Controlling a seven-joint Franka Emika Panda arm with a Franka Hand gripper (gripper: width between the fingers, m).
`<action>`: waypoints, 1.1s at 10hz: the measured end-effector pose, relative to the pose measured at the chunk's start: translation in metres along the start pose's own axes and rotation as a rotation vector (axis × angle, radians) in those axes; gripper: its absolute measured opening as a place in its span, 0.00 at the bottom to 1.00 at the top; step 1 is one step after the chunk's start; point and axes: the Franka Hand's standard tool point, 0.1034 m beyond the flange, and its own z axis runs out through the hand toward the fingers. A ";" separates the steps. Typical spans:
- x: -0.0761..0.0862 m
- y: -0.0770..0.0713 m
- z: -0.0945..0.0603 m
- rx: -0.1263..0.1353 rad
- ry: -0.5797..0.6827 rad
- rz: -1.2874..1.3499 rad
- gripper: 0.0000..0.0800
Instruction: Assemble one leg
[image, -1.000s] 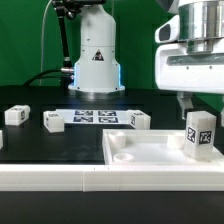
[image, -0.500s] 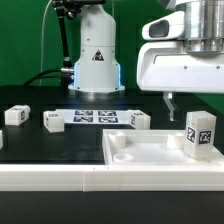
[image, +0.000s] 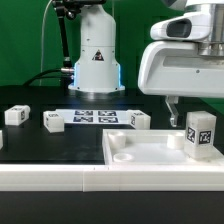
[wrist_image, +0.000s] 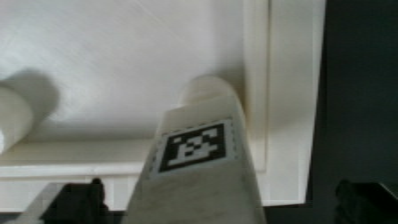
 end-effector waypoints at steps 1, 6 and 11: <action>0.001 0.003 0.000 0.000 0.001 -0.060 0.81; 0.002 0.007 0.000 -0.002 0.006 -0.089 0.59; 0.000 0.006 0.002 0.011 0.007 0.144 0.36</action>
Offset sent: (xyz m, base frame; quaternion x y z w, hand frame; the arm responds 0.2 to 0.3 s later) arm 0.0000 0.0000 0.0000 0.0000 0.0000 0.0000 1.0000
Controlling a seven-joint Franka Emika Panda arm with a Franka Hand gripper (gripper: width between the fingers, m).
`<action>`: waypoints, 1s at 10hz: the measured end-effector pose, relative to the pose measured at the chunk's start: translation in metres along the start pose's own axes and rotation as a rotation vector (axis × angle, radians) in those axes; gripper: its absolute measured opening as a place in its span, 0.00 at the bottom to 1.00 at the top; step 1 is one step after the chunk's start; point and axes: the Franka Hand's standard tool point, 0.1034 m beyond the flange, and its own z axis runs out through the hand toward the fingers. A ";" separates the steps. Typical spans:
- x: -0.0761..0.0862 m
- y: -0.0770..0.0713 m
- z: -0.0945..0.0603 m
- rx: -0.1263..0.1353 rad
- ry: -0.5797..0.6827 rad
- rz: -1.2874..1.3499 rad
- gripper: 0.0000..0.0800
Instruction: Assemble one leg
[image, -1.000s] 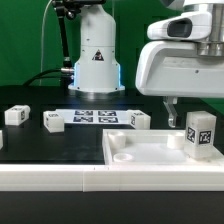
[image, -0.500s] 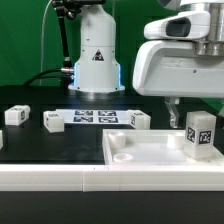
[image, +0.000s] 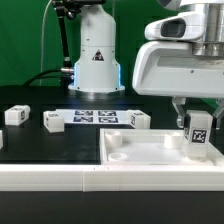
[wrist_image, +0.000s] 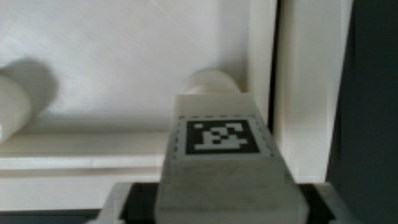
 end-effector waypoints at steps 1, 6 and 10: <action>0.000 -0.001 0.001 0.013 0.013 0.136 0.36; -0.001 -0.003 0.001 0.022 0.023 0.696 0.36; -0.003 -0.006 0.002 0.019 0.024 1.130 0.36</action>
Offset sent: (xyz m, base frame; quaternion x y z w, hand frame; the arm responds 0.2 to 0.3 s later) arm -0.0095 0.0076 -0.0076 -0.0312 -0.0147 0.3312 0.9429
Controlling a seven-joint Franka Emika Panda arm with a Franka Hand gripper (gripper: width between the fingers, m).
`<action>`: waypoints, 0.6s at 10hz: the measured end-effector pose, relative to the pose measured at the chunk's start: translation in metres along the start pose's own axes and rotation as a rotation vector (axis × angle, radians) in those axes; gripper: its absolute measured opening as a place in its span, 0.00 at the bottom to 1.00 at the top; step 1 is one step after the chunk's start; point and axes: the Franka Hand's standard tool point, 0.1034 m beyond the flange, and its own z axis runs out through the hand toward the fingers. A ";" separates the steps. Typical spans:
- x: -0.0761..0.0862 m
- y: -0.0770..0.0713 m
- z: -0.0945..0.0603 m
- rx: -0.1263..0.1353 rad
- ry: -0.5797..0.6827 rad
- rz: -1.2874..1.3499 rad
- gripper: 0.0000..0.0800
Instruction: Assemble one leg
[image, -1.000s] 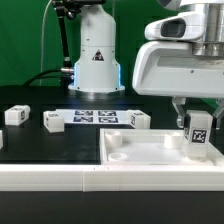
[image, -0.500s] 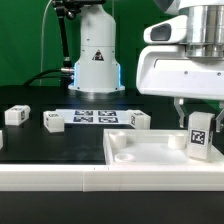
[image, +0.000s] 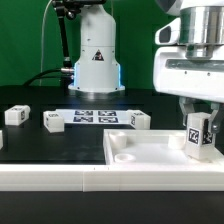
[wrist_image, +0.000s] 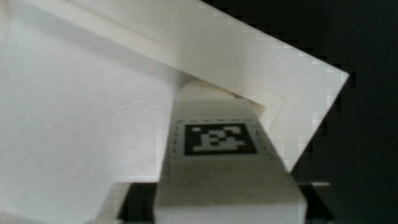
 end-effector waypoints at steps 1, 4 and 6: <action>-0.001 0.000 0.000 -0.001 0.001 0.056 0.36; 0.005 0.001 0.000 0.003 -0.027 0.129 0.36; 0.002 0.001 0.000 0.005 -0.027 0.107 0.37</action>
Offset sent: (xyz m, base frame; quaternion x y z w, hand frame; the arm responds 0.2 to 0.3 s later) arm 0.0064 -0.0163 0.0021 0.0217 -0.0442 0.0843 0.9952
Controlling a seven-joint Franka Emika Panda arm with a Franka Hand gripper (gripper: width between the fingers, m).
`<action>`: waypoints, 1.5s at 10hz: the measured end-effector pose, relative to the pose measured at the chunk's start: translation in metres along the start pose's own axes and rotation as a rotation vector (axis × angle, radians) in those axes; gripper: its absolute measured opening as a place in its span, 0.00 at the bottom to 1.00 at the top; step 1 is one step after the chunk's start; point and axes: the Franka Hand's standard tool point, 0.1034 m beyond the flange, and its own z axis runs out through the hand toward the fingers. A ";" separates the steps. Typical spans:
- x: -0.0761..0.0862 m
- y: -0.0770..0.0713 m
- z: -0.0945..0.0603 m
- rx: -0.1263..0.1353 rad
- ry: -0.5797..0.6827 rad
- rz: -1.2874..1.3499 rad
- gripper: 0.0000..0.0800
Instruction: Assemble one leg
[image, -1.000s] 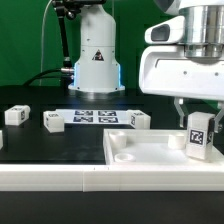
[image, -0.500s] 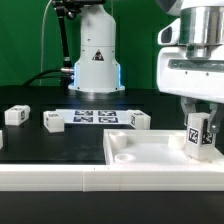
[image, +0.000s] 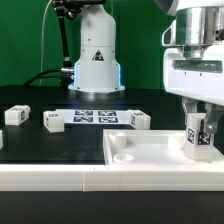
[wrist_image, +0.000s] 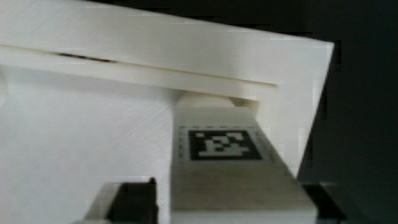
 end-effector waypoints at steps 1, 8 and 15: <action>0.000 0.000 0.000 0.000 0.000 -0.031 0.62; -0.003 -0.007 -0.002 0.039 0.019 -0.661 0.81; -0.006 -0.008 -0.002 0.040 0.040 -1.160 0.81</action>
Offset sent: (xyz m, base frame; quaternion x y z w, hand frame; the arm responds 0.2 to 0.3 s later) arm -0.0009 0.0088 -0.0021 0.0498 -0.0293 -0.2449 0.9678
